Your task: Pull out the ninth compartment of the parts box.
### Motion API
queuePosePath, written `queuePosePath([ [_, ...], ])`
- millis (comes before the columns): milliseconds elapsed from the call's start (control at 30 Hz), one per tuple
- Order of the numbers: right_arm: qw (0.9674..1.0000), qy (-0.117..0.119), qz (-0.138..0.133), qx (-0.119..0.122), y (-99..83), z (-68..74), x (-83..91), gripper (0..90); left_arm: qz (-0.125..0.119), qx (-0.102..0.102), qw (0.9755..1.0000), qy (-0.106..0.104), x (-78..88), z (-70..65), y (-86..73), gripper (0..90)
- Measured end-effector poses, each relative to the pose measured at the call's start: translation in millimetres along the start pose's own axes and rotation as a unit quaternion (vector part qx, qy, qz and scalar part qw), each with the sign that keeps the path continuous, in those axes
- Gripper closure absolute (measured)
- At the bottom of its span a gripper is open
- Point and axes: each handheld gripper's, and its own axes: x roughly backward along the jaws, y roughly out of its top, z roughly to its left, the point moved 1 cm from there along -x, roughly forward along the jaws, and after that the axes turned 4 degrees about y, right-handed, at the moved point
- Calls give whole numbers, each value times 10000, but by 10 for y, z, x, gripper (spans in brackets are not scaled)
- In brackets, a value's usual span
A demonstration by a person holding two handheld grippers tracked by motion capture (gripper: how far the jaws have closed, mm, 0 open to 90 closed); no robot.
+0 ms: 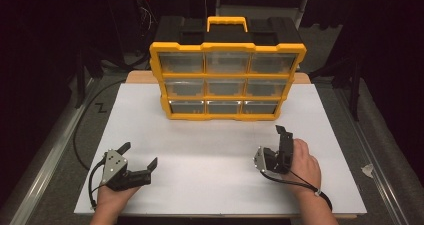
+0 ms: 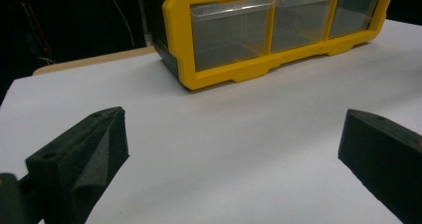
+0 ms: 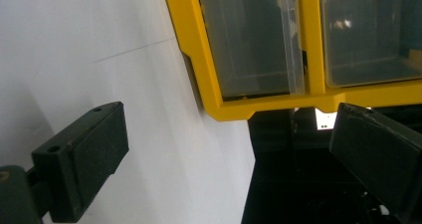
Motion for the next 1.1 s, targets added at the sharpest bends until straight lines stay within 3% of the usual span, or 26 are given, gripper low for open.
queuePosePath([
  [200,9997,-149,-17,205,44,8,32,92,-30,-28,10000,28,2,-2,-6,2],
  [300,9993,-252,13,260,58,19,50,167,-20,-70,9999,83,0,-3,-8,2],
  [467,9991,-378,-7,211,94,22,63,229,19,-98,9999,74,-12,-4,-14,2],
  [867,9963,-712,-60,469,208,52,30,427,24,-224,9997,-77,-37,-24,-17,2],
  [1100,9948,-896,-64,477,262,-2,-5,507,18,-204,9997,-127,-44,-33,-16,2],
])
